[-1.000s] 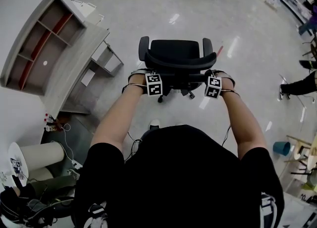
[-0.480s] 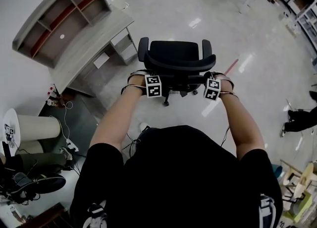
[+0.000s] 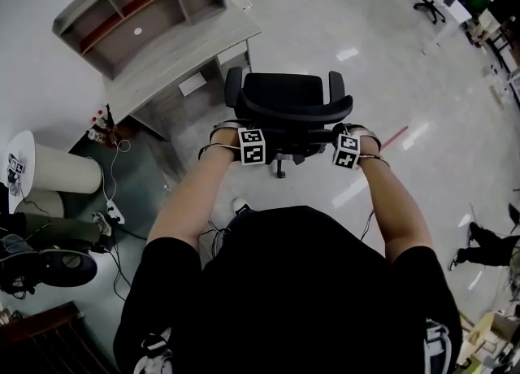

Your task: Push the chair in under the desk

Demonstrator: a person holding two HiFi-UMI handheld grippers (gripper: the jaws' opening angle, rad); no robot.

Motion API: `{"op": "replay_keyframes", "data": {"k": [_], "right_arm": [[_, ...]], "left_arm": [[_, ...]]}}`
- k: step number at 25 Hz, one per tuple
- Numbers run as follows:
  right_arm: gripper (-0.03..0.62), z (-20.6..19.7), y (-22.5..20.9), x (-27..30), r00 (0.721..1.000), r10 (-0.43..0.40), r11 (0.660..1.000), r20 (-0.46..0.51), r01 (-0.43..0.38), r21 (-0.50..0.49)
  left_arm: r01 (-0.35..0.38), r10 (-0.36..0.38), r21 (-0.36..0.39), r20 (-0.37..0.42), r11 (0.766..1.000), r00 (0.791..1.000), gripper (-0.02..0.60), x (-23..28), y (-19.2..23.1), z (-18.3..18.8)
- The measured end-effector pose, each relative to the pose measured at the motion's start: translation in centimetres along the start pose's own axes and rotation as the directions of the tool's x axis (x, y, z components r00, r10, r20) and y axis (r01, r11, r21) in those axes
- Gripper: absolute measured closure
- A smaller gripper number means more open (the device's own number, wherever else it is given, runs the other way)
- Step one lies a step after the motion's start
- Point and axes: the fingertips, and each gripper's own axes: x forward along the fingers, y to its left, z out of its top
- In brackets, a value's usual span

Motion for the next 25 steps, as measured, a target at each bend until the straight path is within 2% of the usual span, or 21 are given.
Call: {"op": "replay_keyframes", "data": {"k": [11, 25], "right_arm": [[0.477, 10.5, -0.6, 1.9, 0.997, 0.027, 0.983, 0.079, -0.013, -0.182], [0.477, 22.5, 0.3, 2.1, 0.983, 0.075, 0.925, 0.169, -0.005, -0.380]], "left_arm": [[-0.025, 0.014, -0.182, -0.058, 0.983, 0.998, 0.488, -2.2, -4.4, -9.6], [-0.060, 0.014, -0.381, -0.123, 0.923, 0.992, 0.488, -5.7, -10.8, -18.9]]}}
